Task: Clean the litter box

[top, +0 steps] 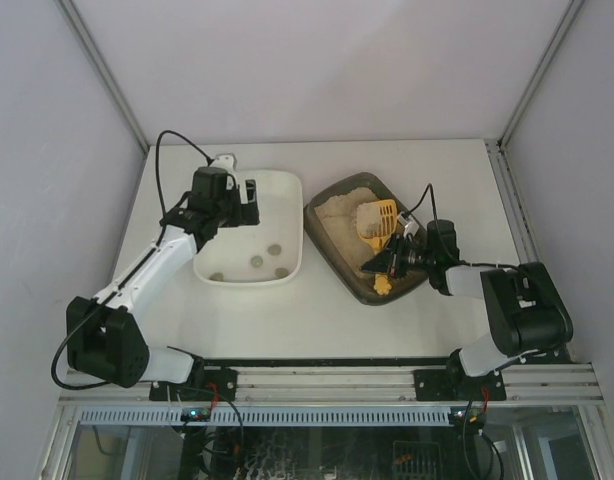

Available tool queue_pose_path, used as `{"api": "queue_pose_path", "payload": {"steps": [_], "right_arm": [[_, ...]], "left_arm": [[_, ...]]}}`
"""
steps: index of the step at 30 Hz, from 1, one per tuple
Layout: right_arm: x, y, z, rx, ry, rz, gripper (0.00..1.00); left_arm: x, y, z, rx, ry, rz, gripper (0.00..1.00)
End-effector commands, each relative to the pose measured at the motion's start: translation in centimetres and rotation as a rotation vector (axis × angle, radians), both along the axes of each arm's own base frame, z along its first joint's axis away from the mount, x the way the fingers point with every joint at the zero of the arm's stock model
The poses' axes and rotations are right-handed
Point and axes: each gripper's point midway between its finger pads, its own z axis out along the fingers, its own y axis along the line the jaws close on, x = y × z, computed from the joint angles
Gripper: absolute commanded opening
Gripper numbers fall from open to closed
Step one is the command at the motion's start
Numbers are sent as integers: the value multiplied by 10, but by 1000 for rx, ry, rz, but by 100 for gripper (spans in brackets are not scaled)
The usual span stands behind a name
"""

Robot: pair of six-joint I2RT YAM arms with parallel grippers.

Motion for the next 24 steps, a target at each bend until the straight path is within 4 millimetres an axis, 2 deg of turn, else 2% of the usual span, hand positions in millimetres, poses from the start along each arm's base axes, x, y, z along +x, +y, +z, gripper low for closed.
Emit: {"api": "queue_pose_path", "payload": {"steps": [1, 4, 8, 11, 14, 15, 17, 19, 22, 24], "right_arm": [[-4, -2, -11, -56, -80, -27, 0], [-10, 3, -18, -100, -62, 16, 0], [-10, -6, -11, -17, -74, -51, 0], [-21, 8, -15, -39, -56, 41, 0], [-16, 5, 4, 53, -95, -1, 0], [-13, 5, 5, 60, -88, -16, 0], [-17, 17, 2, 51, -59, 48, 0], [-19, 30, 10, 85, -72, 110, 0], [-8, 19, 34, 212, -90, 55, 0], [-2, 18, 42, 280, -75, 54, 0]], "left_arm": [[-7, 27, -3, 134, -26, -26, 95], [-20, 20, -21, 143, 42, -150, 95], [-50, 3, -42, 53, 126, -353, 96], [-62, -3, -46, -4, 125, -423, 95], [-62, 0, -44, -11, 119, -422, 95], [-63, 0, -44, -18, 121, -426, 95], [-66, -3, -46, -50, 132, -435, 94], [-70, -8, -51, -77, 155, -463, 93], [-75, -13, -57, -95, 192, -497, 93], [-77, -13, -61, -97, 218, -512, 92]]}}
